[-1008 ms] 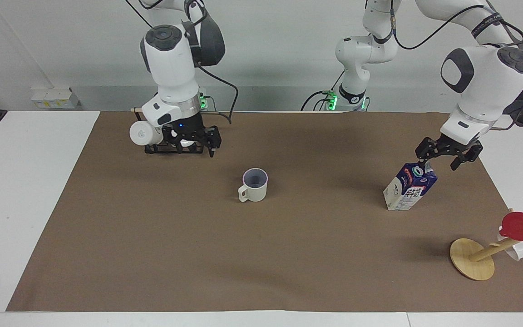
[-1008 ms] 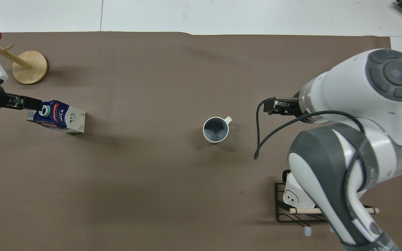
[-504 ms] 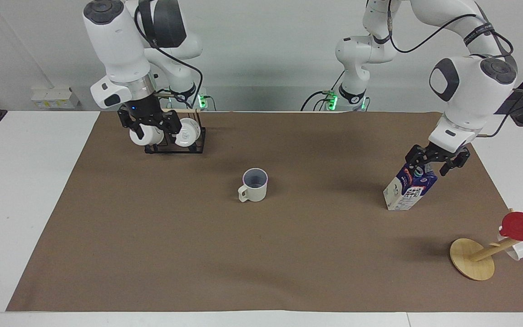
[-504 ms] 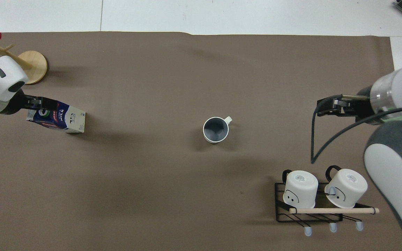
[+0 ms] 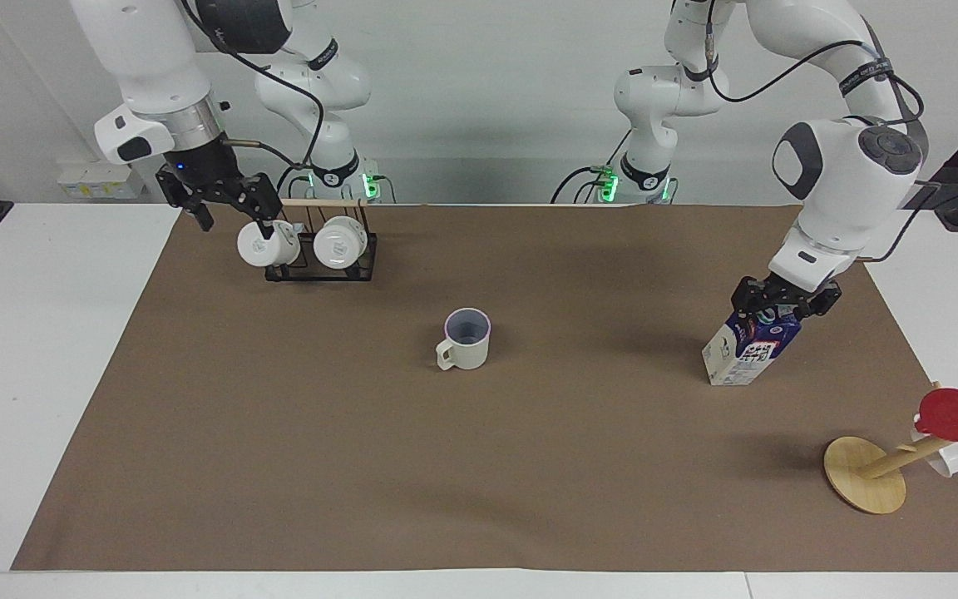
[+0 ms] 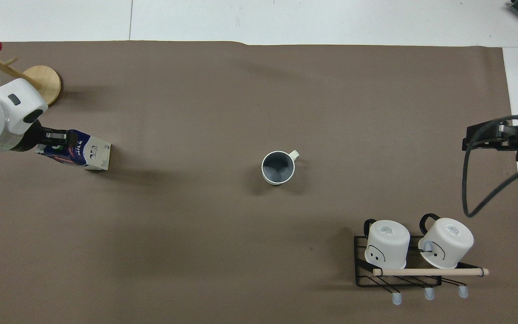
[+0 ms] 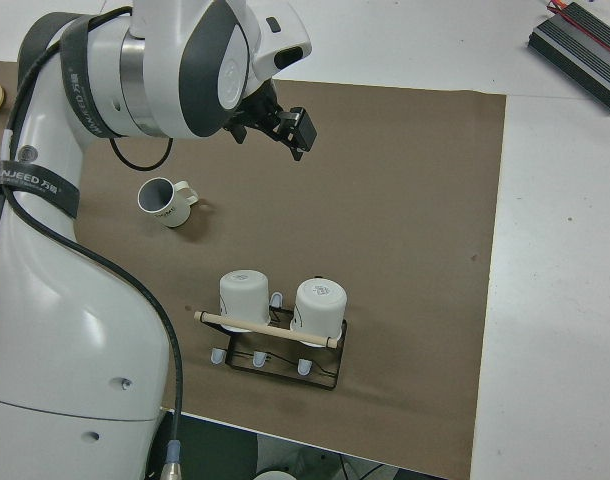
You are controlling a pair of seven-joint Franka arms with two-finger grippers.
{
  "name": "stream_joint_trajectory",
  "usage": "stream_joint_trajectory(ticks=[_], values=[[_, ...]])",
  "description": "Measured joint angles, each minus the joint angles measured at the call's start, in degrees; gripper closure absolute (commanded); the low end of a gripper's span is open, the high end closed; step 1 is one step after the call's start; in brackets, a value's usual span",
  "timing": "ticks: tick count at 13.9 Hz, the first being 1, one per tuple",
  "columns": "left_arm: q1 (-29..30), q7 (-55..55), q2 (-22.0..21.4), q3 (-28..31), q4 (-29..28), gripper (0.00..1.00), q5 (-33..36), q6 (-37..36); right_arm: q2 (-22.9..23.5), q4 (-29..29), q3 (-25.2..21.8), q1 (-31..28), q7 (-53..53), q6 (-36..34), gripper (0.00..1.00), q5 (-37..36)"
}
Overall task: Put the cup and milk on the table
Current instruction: 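Carry the milk carton with the left gripper beside the white mug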
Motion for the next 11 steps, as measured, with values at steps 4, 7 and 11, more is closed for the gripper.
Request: stream_joint_trajectory(ticks=[4, 7, 11], values=[[-2.12, -1.5, -0.77, -0.44, 1.71, 0.85, -0.04, 0.16, -1.14, 3.5, -0.02, -1.14, -4.2, -3.7, 0.0, -0.69], [-8.92, -11.23, -1.07, -0.72, 3.09, 0.85, -0.05, 0.08, -2.81, 2.72, -0.01, -1.13, -4.4, -4.49, 0.0, -0.7], [-20.01, -26.46, -1.06, -1.1, 3.9, 0.85, -0.05, 0.2, -3.11, 0.92, -0.15, -2.17, -6.8, -4.45, 0.0, -0.81]])
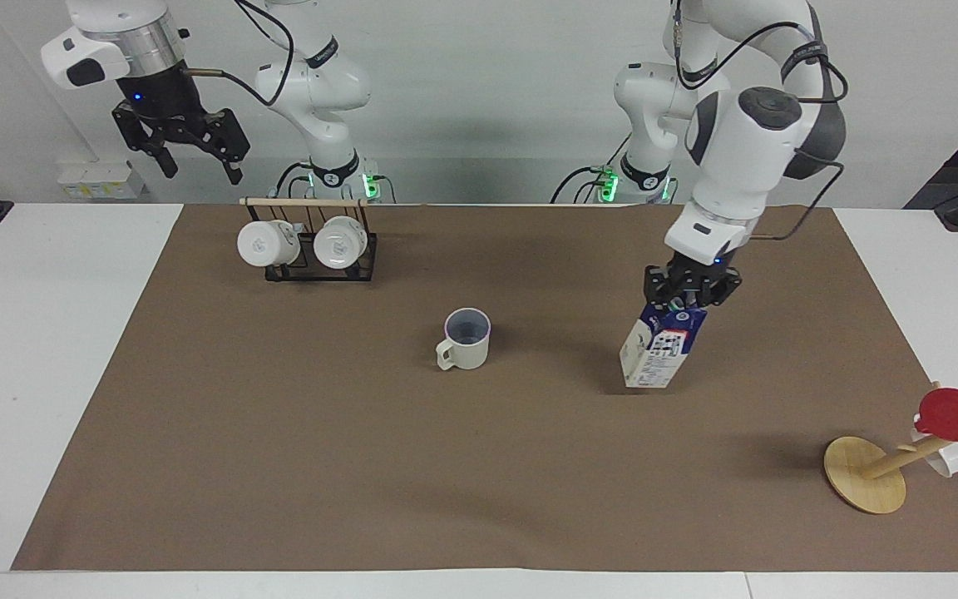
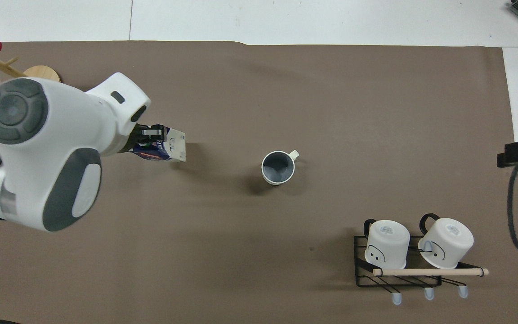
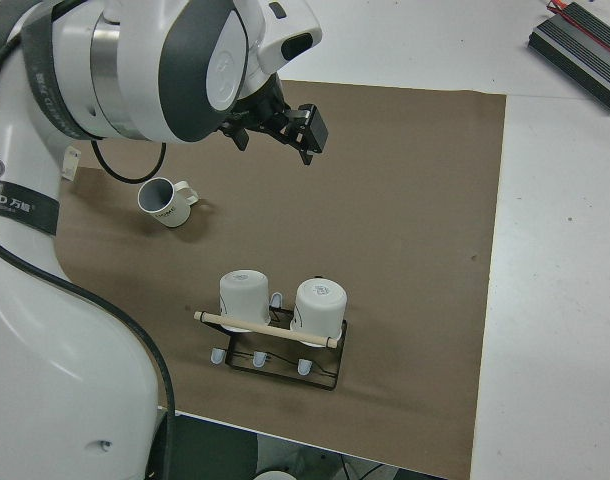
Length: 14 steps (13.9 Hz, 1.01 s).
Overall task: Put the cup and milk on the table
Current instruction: 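Carry the milk carton with the left gripper beside the white mug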
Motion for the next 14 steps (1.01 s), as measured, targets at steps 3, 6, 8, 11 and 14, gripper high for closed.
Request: stream_joint_trajectory(ticks=[3, 6, 8, 11, 14], values=[[-5.77, -8.27, 0.02, -0.1, 1.64, 0.85, 0.0, 0.01, 0.0, -0.55, -0.04, -0.47, -0.53, 0.03, 0.0, 0.0], [-8.78, -13.67, 1.06, -0.12, 3.63, 0.85, 0.0, -0.05, -0.06, -0.77, -0.04, -0.47, -0.53, 0.03, 0.0, 0.0], [-10.54, -16.98, 4.16, -0.14, 6.44, 0.85, 0.0, -0.05, -0.12, -0.86, -0.04, -0.47, -0.53, 0.02, 0.0, 0.0], [-11.62, -18.47, 8.09, -0.14, 9.22, 0.84, 0.0, -0.06, -0.18, -0.89, -0.04, -0.47, -0.53, 0.02, 0.0, -0.01], [-11.63, -18.47, 8.52, -0.15, 9.54, 0.82, 0.0, -0.77, -0.25, -0.92, -0.04, -0.47, -0.53, 0.04, 0.0, -0.04]])
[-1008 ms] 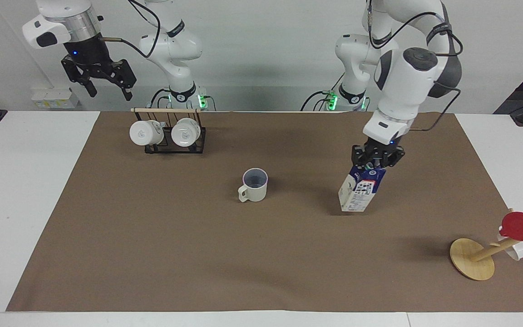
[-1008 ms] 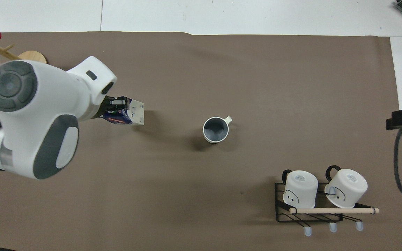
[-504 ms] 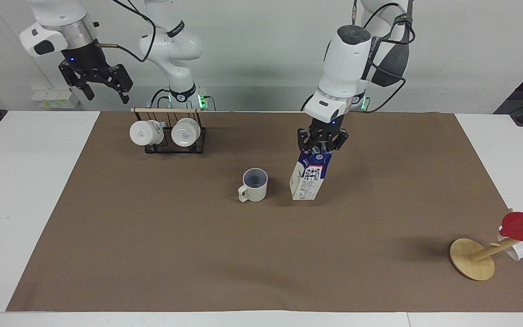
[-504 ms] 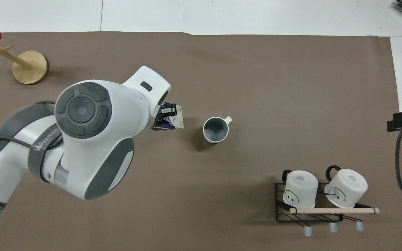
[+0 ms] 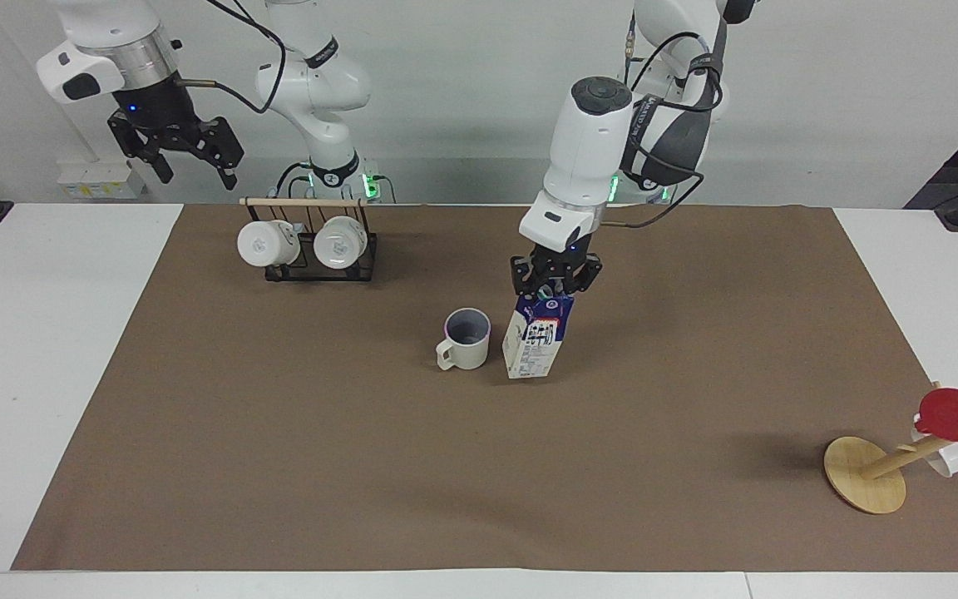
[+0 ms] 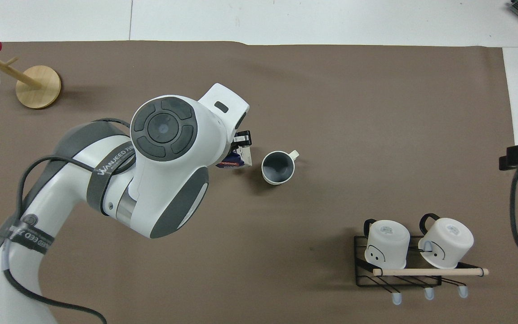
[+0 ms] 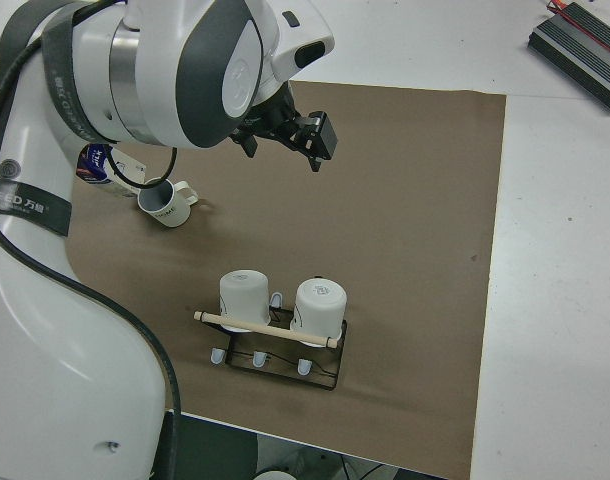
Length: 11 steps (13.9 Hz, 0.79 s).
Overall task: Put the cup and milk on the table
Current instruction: 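Carry the milk carton with the left gripper beside the white mug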
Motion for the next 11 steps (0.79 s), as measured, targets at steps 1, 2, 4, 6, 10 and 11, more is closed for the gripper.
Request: stream_joint_trajectory(ticks=[1, 2, 4, 6, 10, 11], values=[[0.0, 0.0, 0.0, 0.0, 0.02, 0.82, 0.0, -0.16, -0.02, -0.03, 0.0, 0.0, 0.0, 0.0, 0.0, 0.0], [0.0, 0.0, 0.0, 0.0, 0.03, 0.82, 0.0, -0.43, -0.04, -0.05, 0.0, 0.0, 0.0, 0.0, 0.0, 0.0], [-0.11, 0.0, 0.0, -0.02, 0.02, 0.81, 0.0, -1.26, -0.1, -0.07, 0.0, 0.0, 0.0, 0.0, 0.0, 0.0], [-0.63, -0.02, 0.06, -0.02, 0.0, 0.8, 0.0, -1.42, -0.14, -0.08, 0.0, 0.0, 0.0, -0.01, 0.0, 0.0], [-1.27, -0.04, 1.03, -0.01, -0.05, 0.74, 0.0, -1.31, -0.17, -0.08, 0.01, 0.0, 0.0, -0.01, 0.0, 0.04], [-1.38, -0.04, 1.35, -0.01, -0.05, 0.67, 0.0, -1.24, -0.18, -0.08, 0.04, 0.01, 0.0, -0.01, 0.0, 0.05]])
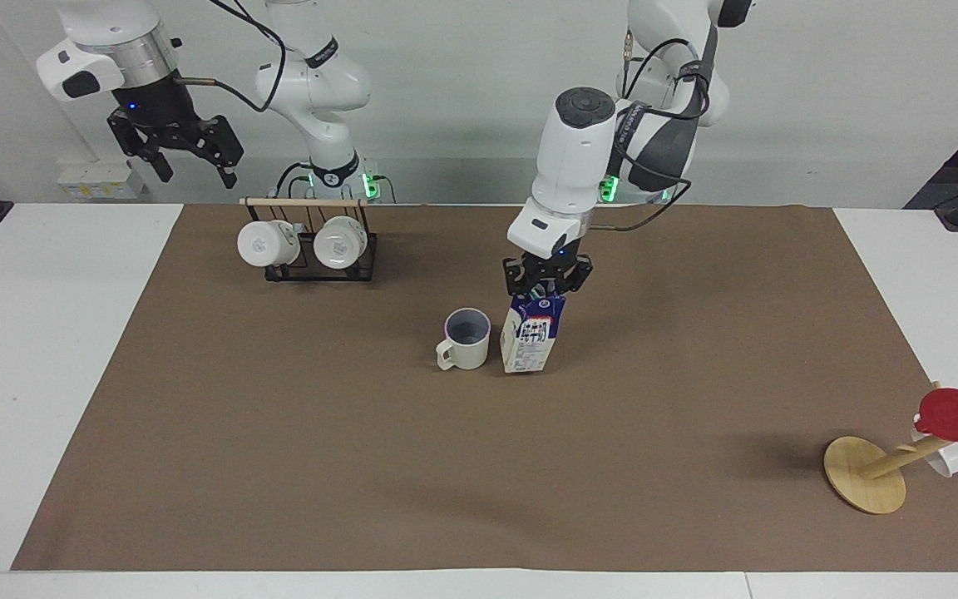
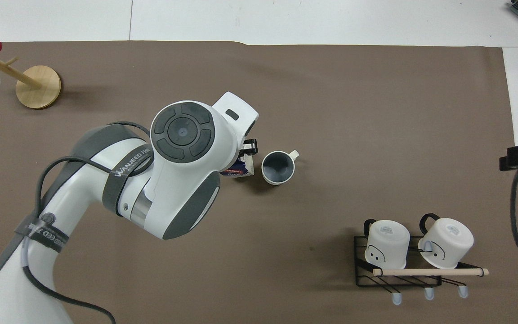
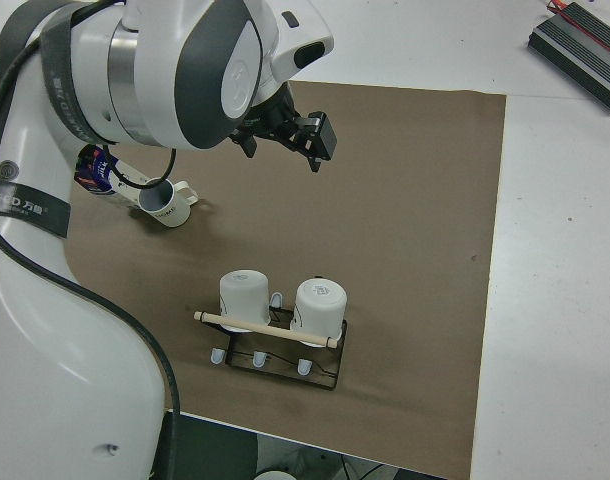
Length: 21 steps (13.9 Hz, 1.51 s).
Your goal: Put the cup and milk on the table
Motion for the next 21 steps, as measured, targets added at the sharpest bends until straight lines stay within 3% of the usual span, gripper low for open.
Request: stream_joint_trajectory(ticks=[2, 4, 15, 21], values=[[-0.11, 0.0, 0.41, -0.07, 0.0, 0.49, 0.0, 0.03, -0.01, 0.0, 0.09, 0.01, 0.0, 0.0, 0.0, 0.0], [-0.14, 0.0, 0.57, -0.08, -0.01, 0.0, 0.0, 0.03, -0.01, 0.0, 0.12, 0.01, 0.0, 0.0, 0.0, 0.0], [-0.09, 0.08, 0.27, 0.66, 0.47, 0.0, 0.0, 0.07, -0.04, 0.0, 0.17, 0.02, 0.04, 0.0, 0.0, 0.04], [6.06, 7.14, -8.45, 2.22, 1.31, 0.0, 0.02, -4.96, -0.05, 0.0, 0.17, 0.02, 0.21, 0.06, 0.0, 0.05]])
